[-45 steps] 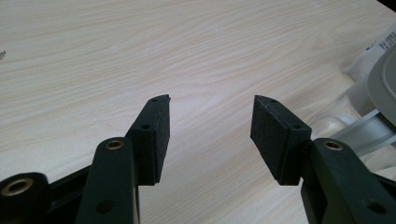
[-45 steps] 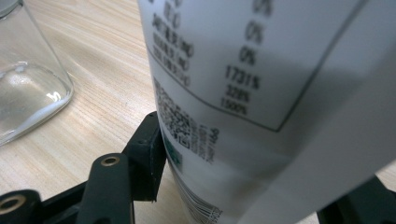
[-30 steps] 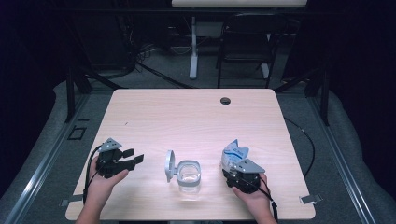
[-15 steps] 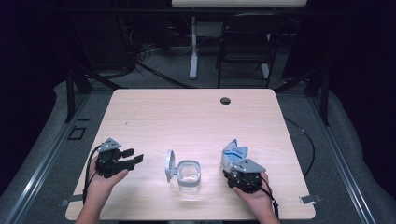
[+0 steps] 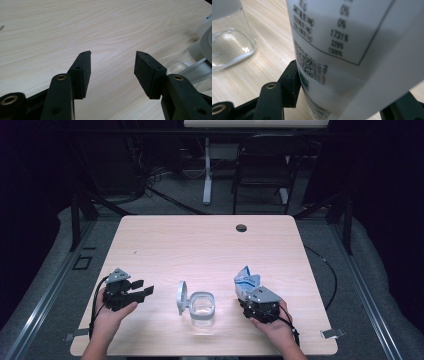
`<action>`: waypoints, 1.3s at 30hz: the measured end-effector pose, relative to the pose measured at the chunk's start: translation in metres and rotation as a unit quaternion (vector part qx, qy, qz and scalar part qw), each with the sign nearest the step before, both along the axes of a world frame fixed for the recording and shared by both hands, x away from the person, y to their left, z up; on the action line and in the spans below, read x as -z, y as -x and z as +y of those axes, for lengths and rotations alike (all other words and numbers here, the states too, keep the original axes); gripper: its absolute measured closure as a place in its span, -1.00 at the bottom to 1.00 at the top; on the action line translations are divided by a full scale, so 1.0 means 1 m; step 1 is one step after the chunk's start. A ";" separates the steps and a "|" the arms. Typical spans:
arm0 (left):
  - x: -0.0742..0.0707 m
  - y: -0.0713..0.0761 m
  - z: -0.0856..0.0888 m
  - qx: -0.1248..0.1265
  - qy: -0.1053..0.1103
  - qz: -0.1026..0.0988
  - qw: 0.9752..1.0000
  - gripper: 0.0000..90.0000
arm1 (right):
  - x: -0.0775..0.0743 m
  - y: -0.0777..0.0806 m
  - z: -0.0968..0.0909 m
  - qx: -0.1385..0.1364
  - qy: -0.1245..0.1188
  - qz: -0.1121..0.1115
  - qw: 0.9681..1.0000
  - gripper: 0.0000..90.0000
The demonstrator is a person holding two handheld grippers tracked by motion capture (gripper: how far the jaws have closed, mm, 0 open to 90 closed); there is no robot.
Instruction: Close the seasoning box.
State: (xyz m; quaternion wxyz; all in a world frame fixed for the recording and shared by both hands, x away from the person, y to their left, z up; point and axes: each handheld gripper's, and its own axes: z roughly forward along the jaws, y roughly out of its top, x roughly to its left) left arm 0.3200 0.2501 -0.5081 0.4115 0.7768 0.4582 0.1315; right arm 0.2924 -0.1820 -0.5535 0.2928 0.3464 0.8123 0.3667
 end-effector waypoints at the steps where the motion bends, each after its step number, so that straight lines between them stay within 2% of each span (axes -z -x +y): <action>1: 0.000 0.000 0.000 0.000 0.000 0.000 1.000 0.06 | -0.002 0.000 0.001 -0.001 0.009 -0.006 1.000 -0.06; 6: 0.001 0.000 0.000 0.001 -0.001 0.000 1.000 0.06 | -0.007 0.001 0.005 0.001 0.048 -0.034 0.998 -0.06; 14: 0.001 0.000 0.000 -0.001 0.001 0.001 1.000 0.06 | -0.014 0.003 0.012 -0.006 0.073 -0.060 0.996 -0.06; 20: 0.001 0.000 0.000 0.000 0.001 0.002 1.000 0.06 | -0.020 0.004 0.017 -0.012 0.096 -0.081 0.992 -0.06; 24: 0.001 0.000 0.001 -0.001 0.000 0.001 1.000 0.06 | -0.023 0.005 0.020 -0.015 0.115 -0.094 0.989 -0.06; 34: 0.001 -0.001 0.001 -0.001 0.000 0.002 1.000 0.06 | -0.027 0.008 0.025 -0.020 0.143 -0.120 0.982 -0.06; 36: 0.001 -0.001 0.001 -0.001 -0.001 0.002 1.000 0.06 | -0.029 0.008 0.026 -0.024 0.157 -0.127 0.979 -0.06; 39: 0.001 0.000 0.001 -0.002 -0.002 0.002 1.000 0.06 | -0.030 0.008 0.028 -0.031 0.167 -0.133 0.976 -0.06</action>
